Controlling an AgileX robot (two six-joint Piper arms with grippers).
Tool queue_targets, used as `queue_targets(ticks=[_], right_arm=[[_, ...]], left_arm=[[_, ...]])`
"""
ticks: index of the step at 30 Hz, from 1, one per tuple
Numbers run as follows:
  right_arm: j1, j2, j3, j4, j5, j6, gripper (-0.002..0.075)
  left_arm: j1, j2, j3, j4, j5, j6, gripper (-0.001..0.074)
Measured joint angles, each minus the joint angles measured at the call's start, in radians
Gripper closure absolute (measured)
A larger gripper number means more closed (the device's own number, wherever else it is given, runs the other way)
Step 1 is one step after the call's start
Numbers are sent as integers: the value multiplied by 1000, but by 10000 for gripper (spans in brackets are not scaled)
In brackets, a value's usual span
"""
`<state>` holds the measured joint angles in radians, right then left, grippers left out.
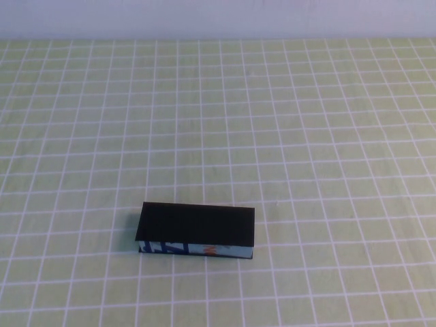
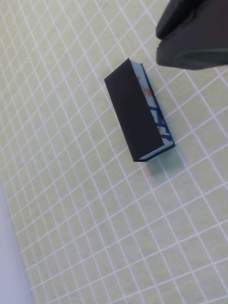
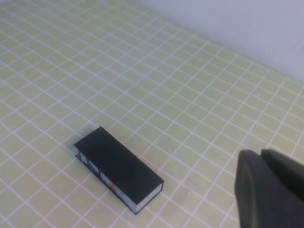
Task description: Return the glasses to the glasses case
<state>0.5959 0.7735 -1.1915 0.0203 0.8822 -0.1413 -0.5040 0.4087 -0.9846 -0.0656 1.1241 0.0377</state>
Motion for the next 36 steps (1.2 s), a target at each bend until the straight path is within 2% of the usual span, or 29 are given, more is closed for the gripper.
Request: queue_targets(ticks=[7, 13, 36], right_arm=[[0, -385, 438, -37, -210, 64, 742], [0, -452, 616, -58, -241, 78, 742], [0, -452, 662, -58, -300, 80, 742]], left_arm=[[0, 0, 20, -2, -38, -12, 738], [0, 2, 93, -2, -60, -38, 738], [0, 2, 140, -12, -40, -43, 738]])
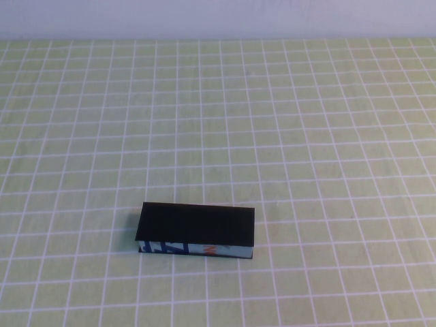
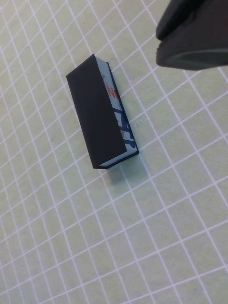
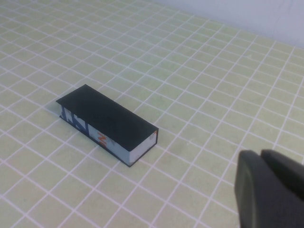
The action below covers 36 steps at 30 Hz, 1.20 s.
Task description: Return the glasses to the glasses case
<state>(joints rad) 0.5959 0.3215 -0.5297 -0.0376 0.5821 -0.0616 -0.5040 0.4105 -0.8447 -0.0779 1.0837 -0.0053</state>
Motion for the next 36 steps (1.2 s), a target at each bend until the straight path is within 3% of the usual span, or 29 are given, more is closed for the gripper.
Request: queue_targets(ticks=[18, 24, 30, 36], right_arm=[[0, 0, 0, 0, 0, 0, 742], [0, 0, 0, 0, 0, 0, 742], [0, 0, 0, 0, 0, 0, 743], [0, 0, 0, 0, 0, 0, 743]], left_arm=[[0, 2, 37, 0, -25, 0, 738], [15, 6, 253, 78, -265, -27, 738], [63, -32, 436, 271, -564, -231, 738], [160, -121, 566, 308, -729, -272, 738]])
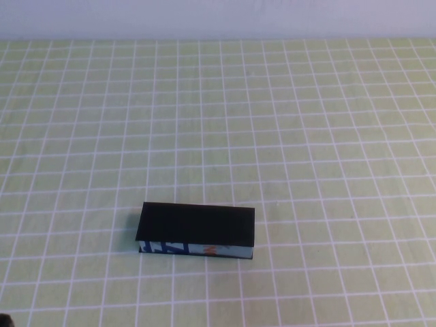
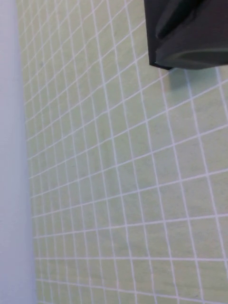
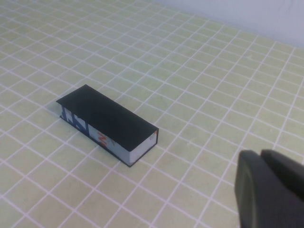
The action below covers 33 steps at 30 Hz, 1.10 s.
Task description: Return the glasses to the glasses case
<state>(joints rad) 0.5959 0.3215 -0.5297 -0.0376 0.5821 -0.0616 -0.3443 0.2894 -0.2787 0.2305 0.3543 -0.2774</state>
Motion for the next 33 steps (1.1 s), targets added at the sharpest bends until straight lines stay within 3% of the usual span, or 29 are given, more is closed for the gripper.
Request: queue_targets(ticks=[12, 19, 25, 33], right_arm=[[0, 0, 0, 0, 0, 0, 743], [0, 0, 0, 0, 0, 0, 743], [0, 0, 0, 0, 0, 0, 743], [0, 0, 0, 0, 0, 0, 743]], left_arm=[[211, -190, 249, 0, -160, -71, 738], [225, -271, 302, -46, -161, -87, 738], [225, -295, 302, -81, -125, 37, 738], [225, -295, 302, -171, 1, 80, 738]])
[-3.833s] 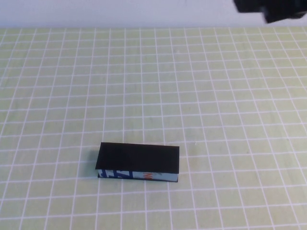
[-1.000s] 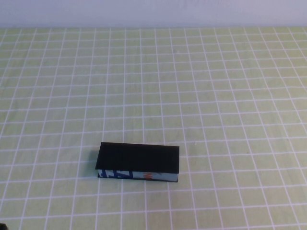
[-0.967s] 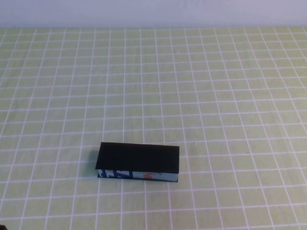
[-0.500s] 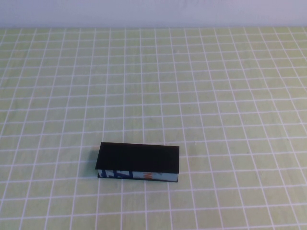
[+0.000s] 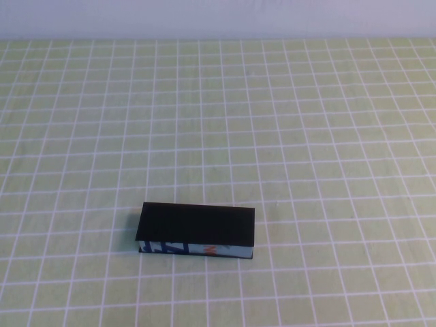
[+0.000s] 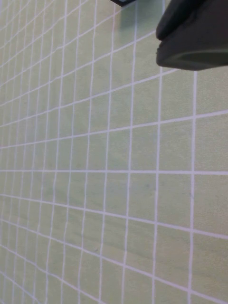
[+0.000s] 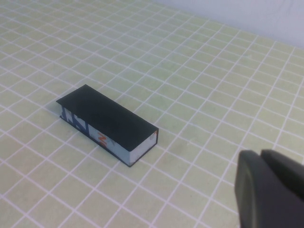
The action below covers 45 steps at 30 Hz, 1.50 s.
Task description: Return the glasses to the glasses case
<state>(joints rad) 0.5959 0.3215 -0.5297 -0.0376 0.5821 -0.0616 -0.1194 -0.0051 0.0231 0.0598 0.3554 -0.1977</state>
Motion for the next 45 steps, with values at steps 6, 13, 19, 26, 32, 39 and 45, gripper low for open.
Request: queue_targets(ticks=[6, 13, 19, 26, 32, 39, 45], right_arm=[[0, 0, 0, 0, 0, 0, 743], [0, 0, 0, 0, 0, 0, 743], [0, 0, 0, 0, 0, 0, 743], [0, 0, 0, 0, 0, 0, 743], [-36, -16, 0, -4, 0, 0, 743], [-256, -125, 126, 38, -74, 0, 743], [-386, -284, 330, 38, -135, 0, 743]], left_arm=[[0, 0, 0, -23, 1, 4, 738], [0, 0, 0, -24, 2, 4, 738], [0, 0, 0, -26, 2, 4, 738], [0, 0, 0, -26, 2, 4, 738], [0, 0, 0, -26, 2, 4, 738], [0, 0, 0, -26, 2, 4, 738], [0, 0, 0, -26, 2, 4, 738]])
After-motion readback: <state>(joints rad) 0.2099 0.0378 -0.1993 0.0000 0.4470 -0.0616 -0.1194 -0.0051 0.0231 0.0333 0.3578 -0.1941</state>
